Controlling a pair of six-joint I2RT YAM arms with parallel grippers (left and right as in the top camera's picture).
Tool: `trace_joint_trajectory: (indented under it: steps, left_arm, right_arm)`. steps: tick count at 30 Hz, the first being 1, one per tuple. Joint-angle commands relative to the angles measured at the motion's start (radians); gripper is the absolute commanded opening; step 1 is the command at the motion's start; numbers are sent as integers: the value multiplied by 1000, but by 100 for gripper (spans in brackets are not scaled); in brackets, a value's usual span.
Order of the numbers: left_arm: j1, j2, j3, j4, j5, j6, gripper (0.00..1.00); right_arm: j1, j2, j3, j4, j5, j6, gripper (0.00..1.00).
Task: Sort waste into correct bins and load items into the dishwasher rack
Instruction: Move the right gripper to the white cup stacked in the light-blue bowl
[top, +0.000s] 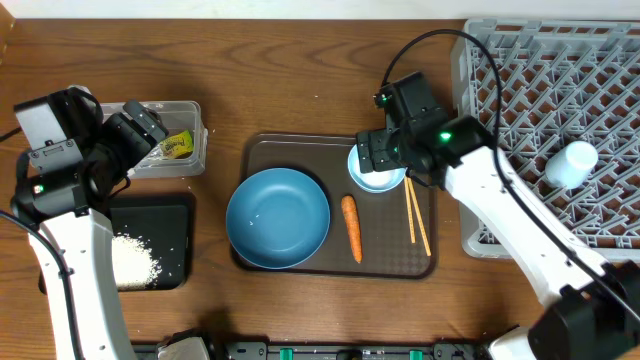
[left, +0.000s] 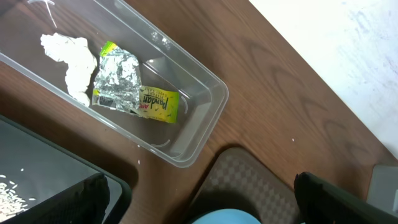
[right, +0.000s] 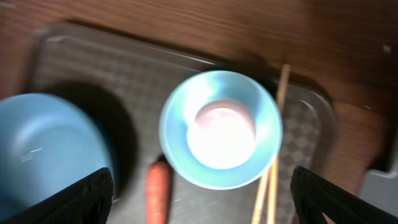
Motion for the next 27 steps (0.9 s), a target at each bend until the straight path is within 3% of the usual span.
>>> trace_joint_trajectory:
  steps: [1,19,24,27]
  left_arm:
    - [5,5,-3,0,9,10,98]
    - [5,5,-3,0,9,10,98]
    - [5,5,-3,0,9,10,98]
    - [5,5,-3,0,9,10,98]
  right_arm:
    - [3,46,10,5,130,51,90]
    - [16,233,9,59,91,72,86]
    - [16,234,9,64,90,73,73]
    - [16,234,9,63,79,73,72]
